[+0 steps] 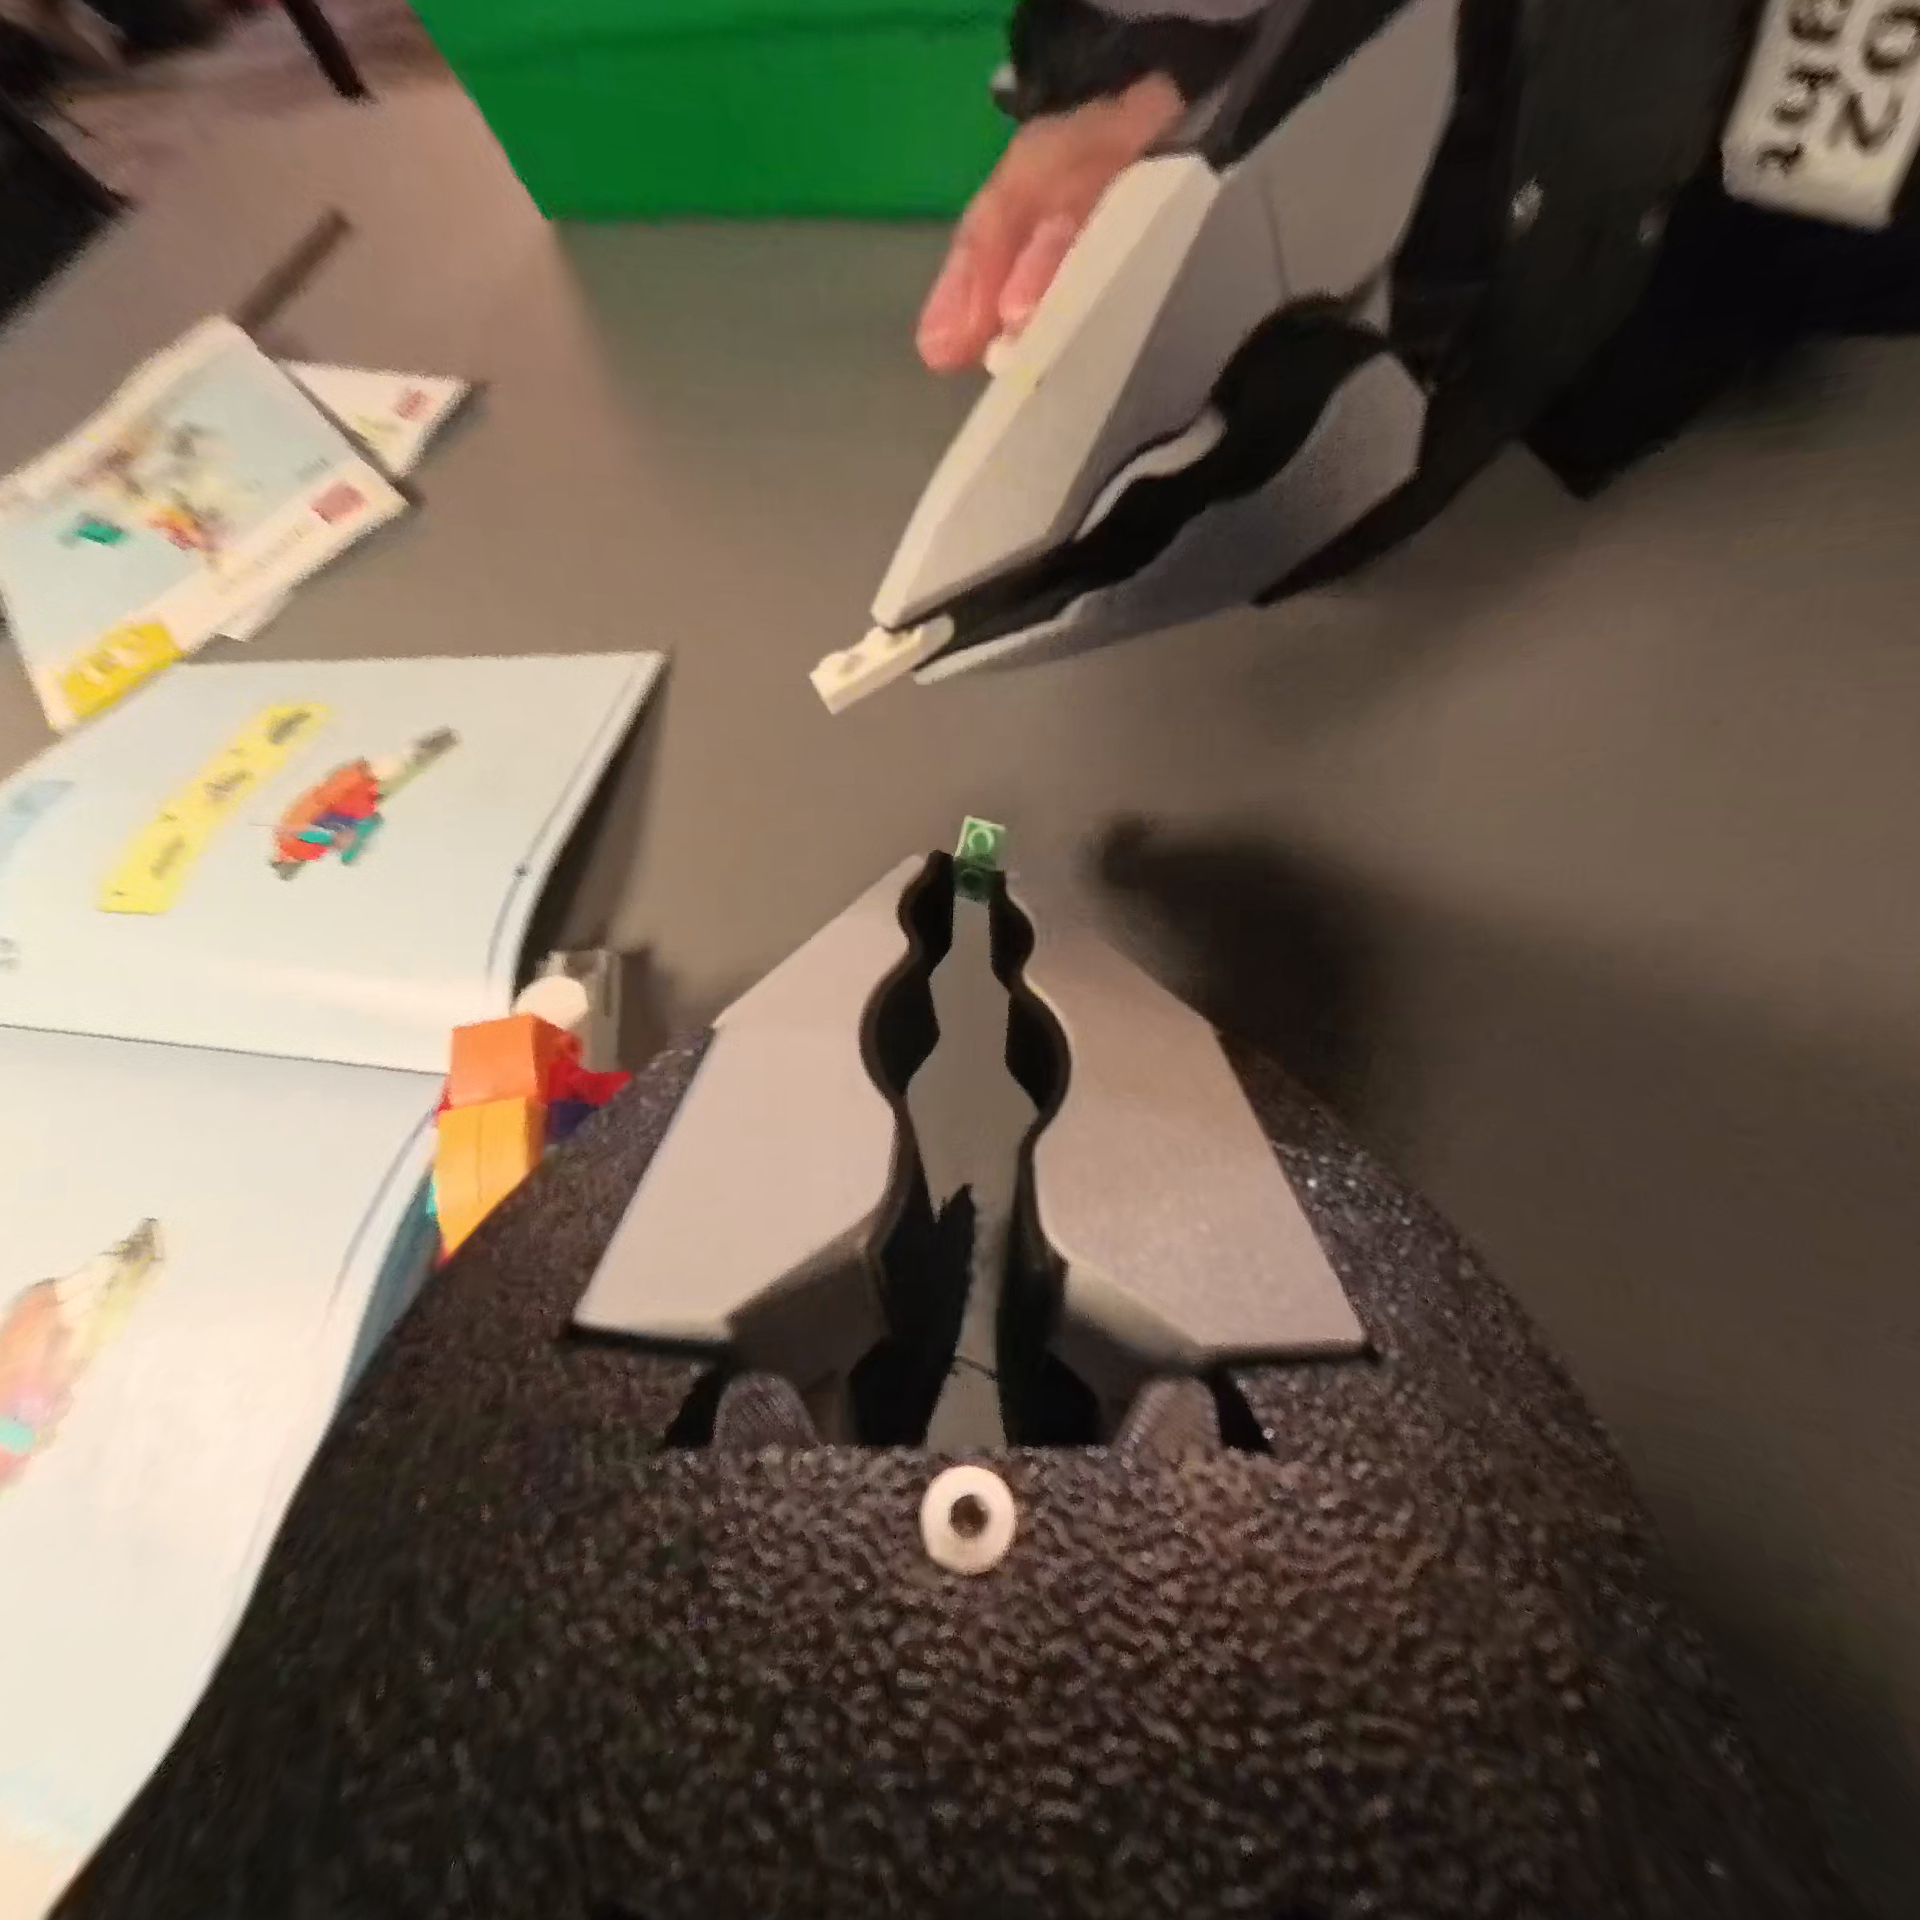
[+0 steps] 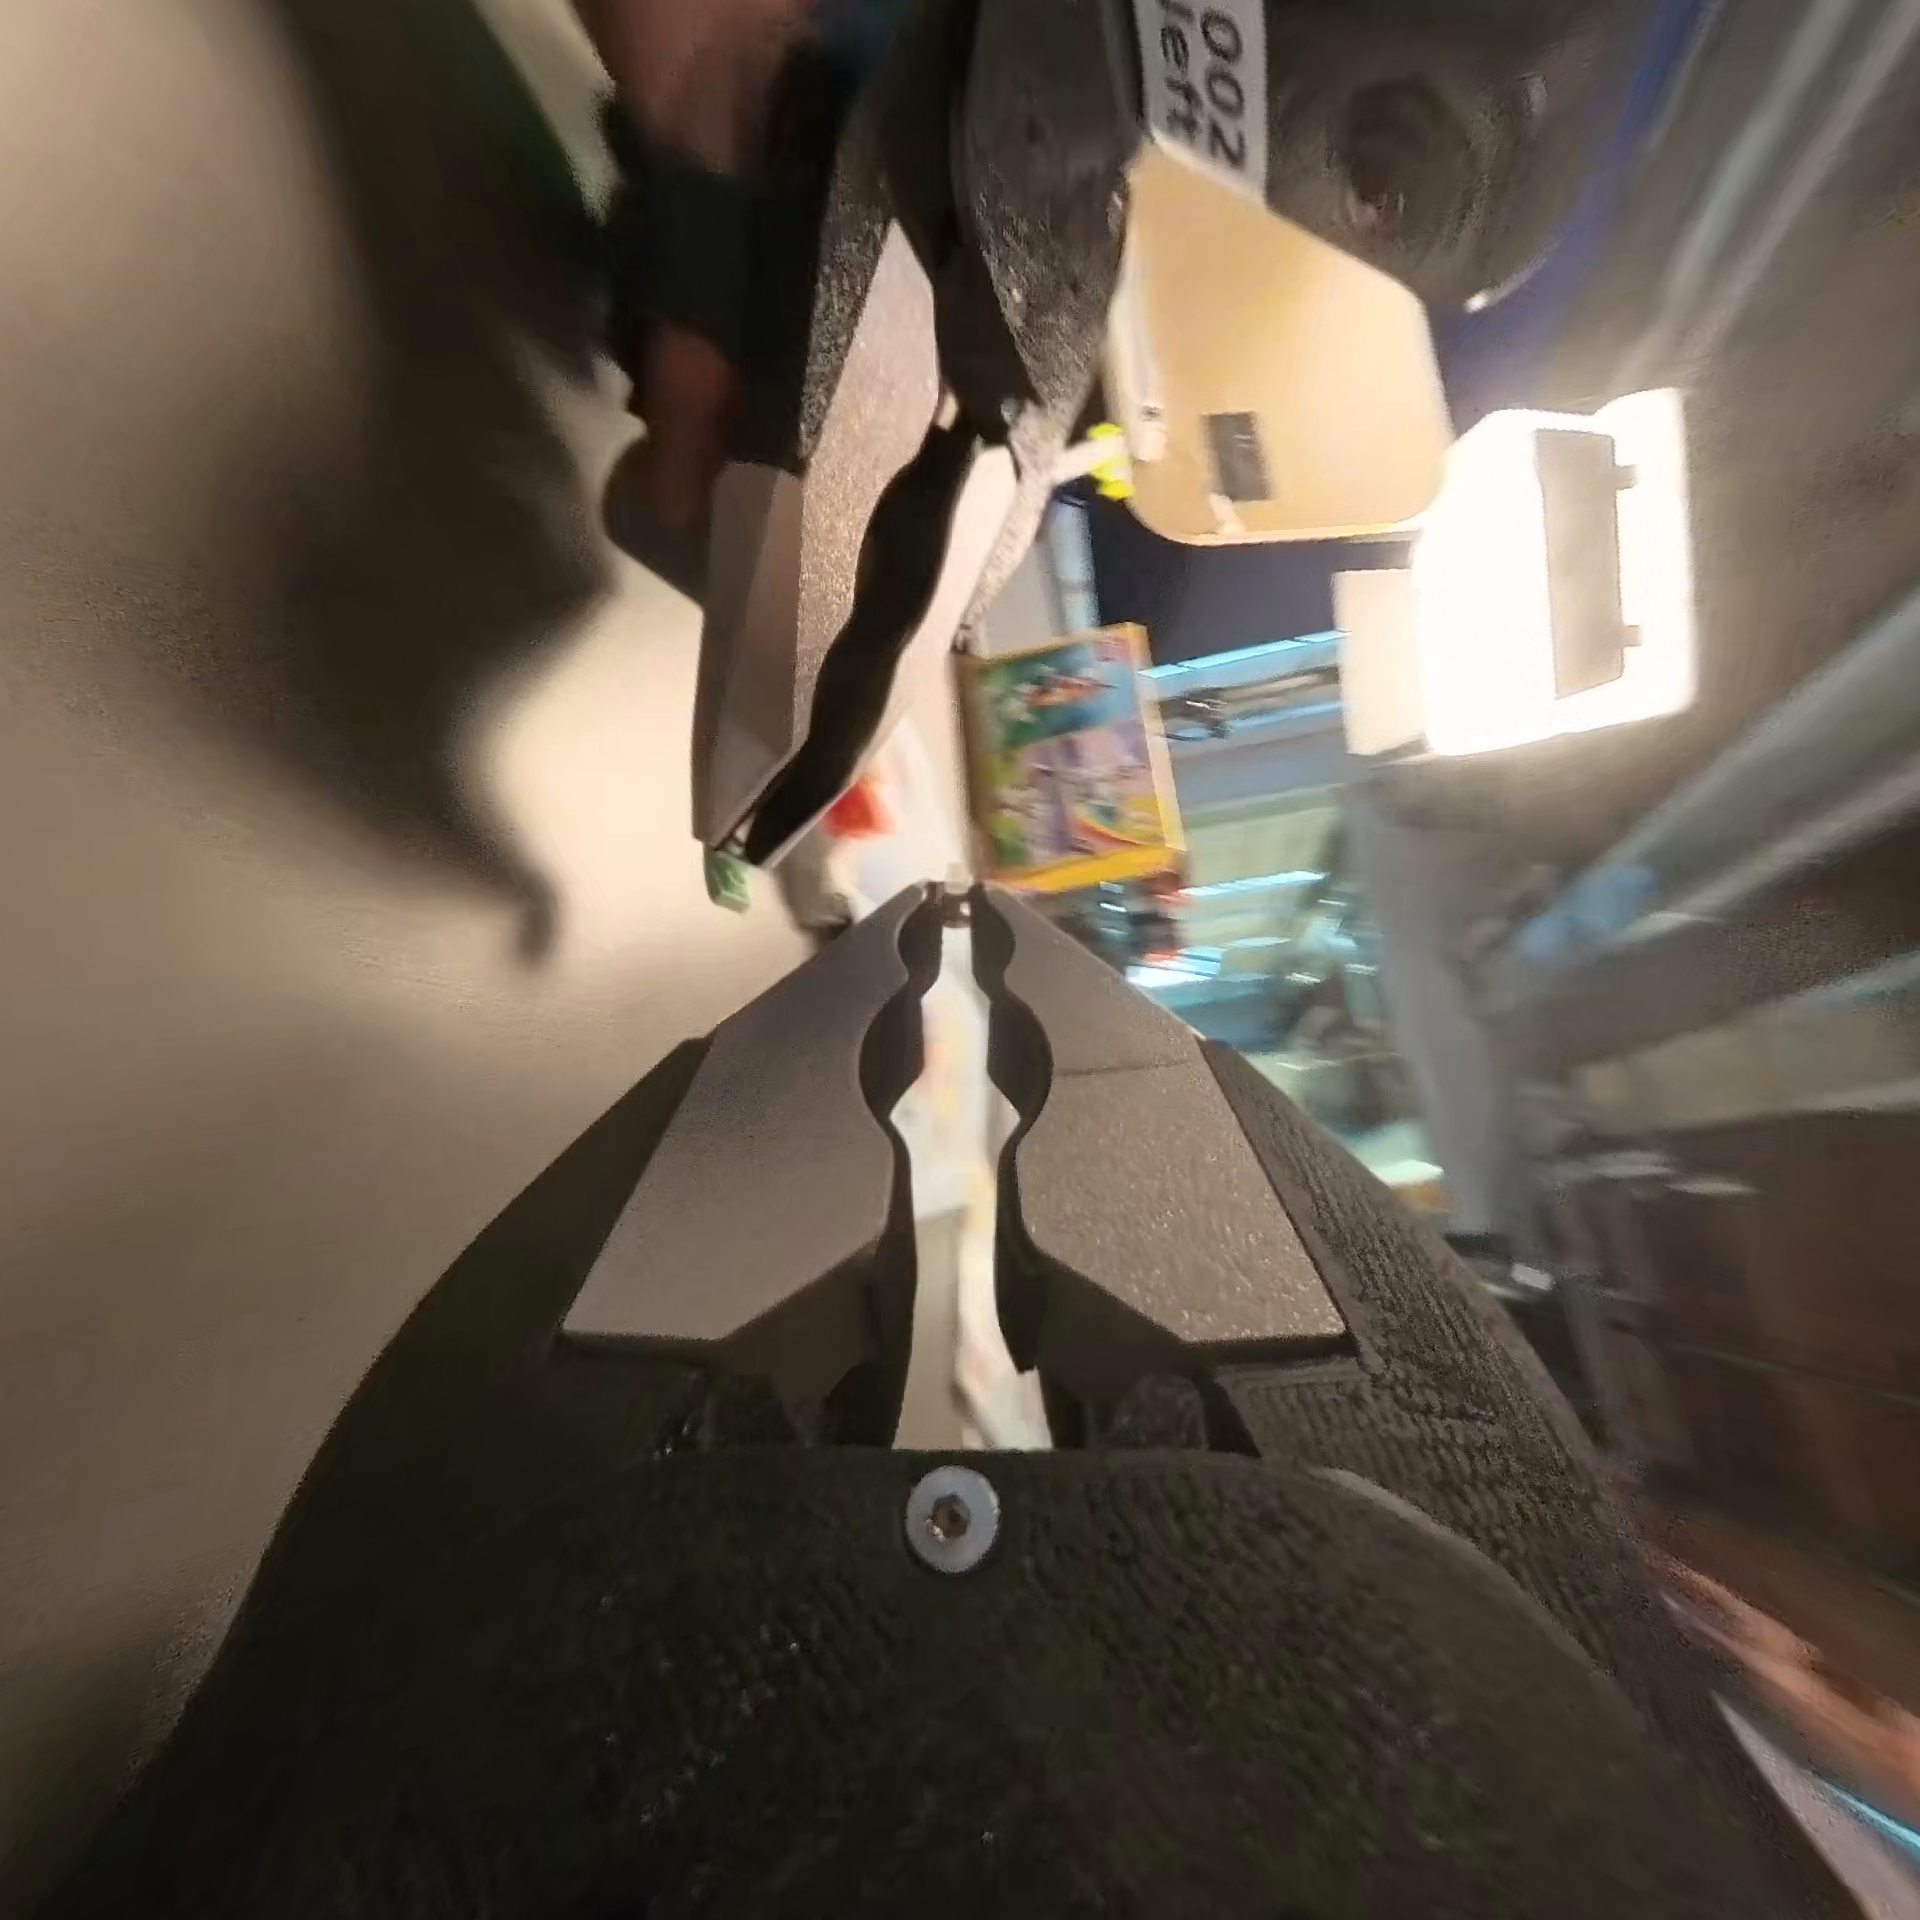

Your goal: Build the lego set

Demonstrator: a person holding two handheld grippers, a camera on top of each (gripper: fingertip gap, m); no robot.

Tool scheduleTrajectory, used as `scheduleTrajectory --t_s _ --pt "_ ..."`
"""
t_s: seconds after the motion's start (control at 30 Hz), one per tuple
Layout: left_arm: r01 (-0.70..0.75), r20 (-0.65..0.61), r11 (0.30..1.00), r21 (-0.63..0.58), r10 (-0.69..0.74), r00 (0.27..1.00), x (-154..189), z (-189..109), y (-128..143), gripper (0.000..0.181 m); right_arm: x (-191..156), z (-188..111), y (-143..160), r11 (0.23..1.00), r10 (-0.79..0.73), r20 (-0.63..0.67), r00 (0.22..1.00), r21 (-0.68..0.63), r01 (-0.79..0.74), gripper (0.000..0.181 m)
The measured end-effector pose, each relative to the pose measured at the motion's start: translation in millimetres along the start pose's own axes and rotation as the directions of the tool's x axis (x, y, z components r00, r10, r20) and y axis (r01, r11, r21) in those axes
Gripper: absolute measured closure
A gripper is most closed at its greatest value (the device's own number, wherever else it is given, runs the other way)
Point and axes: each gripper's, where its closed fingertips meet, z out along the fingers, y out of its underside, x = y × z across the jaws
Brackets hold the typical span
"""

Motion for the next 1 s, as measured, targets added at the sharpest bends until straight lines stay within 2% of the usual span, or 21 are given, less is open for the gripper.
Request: scheduleTrajectory --t_s 0.03,0.1,0.17,0.27,0.3,0.37,0.43,0.57,0.63,0.7,0.73,0.87,0.93,1.0 --pt "-0.010 0.060 1.000 0.027 0.008 0.998 -7 1 -5 0.176 4 0 1 1.000 -0.025 -0.033 0.999 -0.014 0.025 0.178" --pt "-0.034 0.167 0.997 0.071 0.022 0.986 -20 0 -14 0.176 13 0 3 0.999 -0.037 -0.086 0.996 -0.037 0.034 0.178" --pt "-0.080 0.302 0.990 0.114 0.042 0.952 -34 -5 -23 0.177 24 0 7 0.998 0.021 -0.135 0.991 -0.051 -0.028 0.178" --pt "-0.153 0.470 0.972 0.176 0.054 0.881 -51 -19 -40 0.177 40 0 7 0.944 0.327 -0.160 0.931 0.015 -0.329 0.178" --pt "-0.168 0.519 0.962 0.213 0.034 0.854 -57 -24 -49 0.176 49 -1 4 0.885 0.466 -0.166 0.869 0.067 -0.461 0.178" --pt "-0.170 0.598 0.949 0.267 -0.024 0.801 -72 -26 -60 0.176 70 -2 -3 0.673 0.739 -0.132 0.661 0.206 -0.711 0.178" --pt "-0.190 0.680 0.947 0.260 -0.039 0.733 -89 -25 -66 0.176 92 -3 0 0.468 0.881 -0.103 0.462 0.330 -0.820 0.179" --pt "-0.209 0.743 0.930 0.302 -0.092 0.663 -107 -22 -80 0.176 113 1 26 0.238 0.969 -0.043 0.245 0.439 -0.867 0.179" --pt "-0.225 0.785 0.934 0.278 -0.086 0.613 -116 -23 -81 0.176 121 2 44 0.064 0.994 0.045 0.098 0.486 -0.871 0.178" --pt "-0.236 0.801 0.912 0.336 -0.145 0.581 -122 -27 -92 0.177 138 -5 64 -0.102 0.992 0.115 -0.044 0.569 -0.816 0.179" --pt "-0.242 0.800 0.906 0.348 -0.152 0.580 -124 -23 -96 0.176 145 -7 69 -0.143 0.986 0.151 -0.065 0.593 -0.793 0.179" --pt "-0.300 0.781 0.886 0.353 -0.102 0.617 -124 -10 -112 0.177 144 -2 69 -0.190 0.964 0.263 -0.041 0.572 -0.798 0.179" --pt "-0.337 0.763 0.876 0.345 -0.053 0.644 -114 -7 -117 0.176 139 -3 69 -0.238 0.945 0.320 -0.062 0.548 -0.802 0.178" --pt "-0.362 0.773 0.879 0.310 -0.011 0.634 -111 -6 -115 0.176 134 -4 73 -0.286 0.929 0.356 -0.099 0.524 -0.803 0.178"
